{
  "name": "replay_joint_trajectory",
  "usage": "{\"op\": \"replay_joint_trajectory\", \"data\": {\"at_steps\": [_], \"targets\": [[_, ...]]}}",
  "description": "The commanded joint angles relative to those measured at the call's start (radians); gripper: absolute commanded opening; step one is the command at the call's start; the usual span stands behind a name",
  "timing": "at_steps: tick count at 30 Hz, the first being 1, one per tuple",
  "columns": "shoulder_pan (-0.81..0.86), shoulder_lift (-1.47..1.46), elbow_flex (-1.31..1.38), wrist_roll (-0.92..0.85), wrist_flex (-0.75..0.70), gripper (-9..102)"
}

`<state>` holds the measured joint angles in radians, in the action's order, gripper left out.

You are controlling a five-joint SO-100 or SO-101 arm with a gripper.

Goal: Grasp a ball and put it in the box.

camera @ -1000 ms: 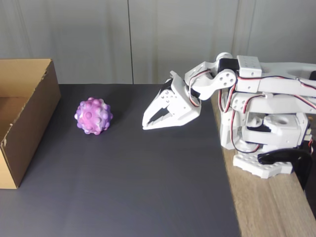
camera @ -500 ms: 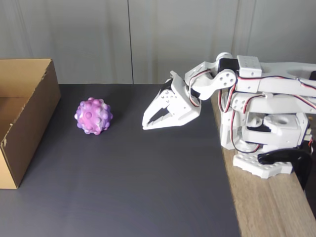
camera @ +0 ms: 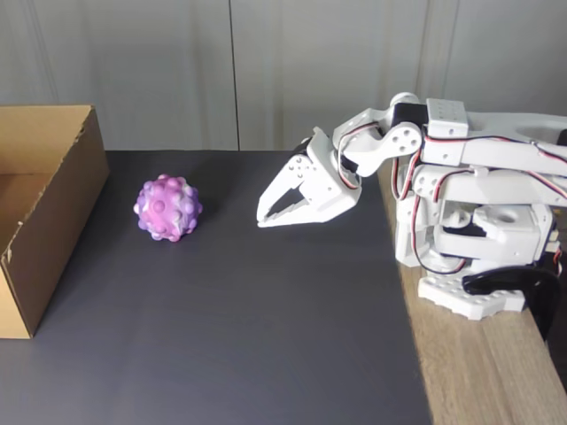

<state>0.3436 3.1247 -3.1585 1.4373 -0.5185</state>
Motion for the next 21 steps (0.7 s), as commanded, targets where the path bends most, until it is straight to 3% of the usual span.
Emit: {"op": "replay_joint_trajectory", "data": {"at_steps": [1, 21], "targets": [[-0.003, 0.006, 0.011, -0.003, 0.000, 0], [-0.072, 0.006, 0.011, 0.071, -0.002, 0]]}}
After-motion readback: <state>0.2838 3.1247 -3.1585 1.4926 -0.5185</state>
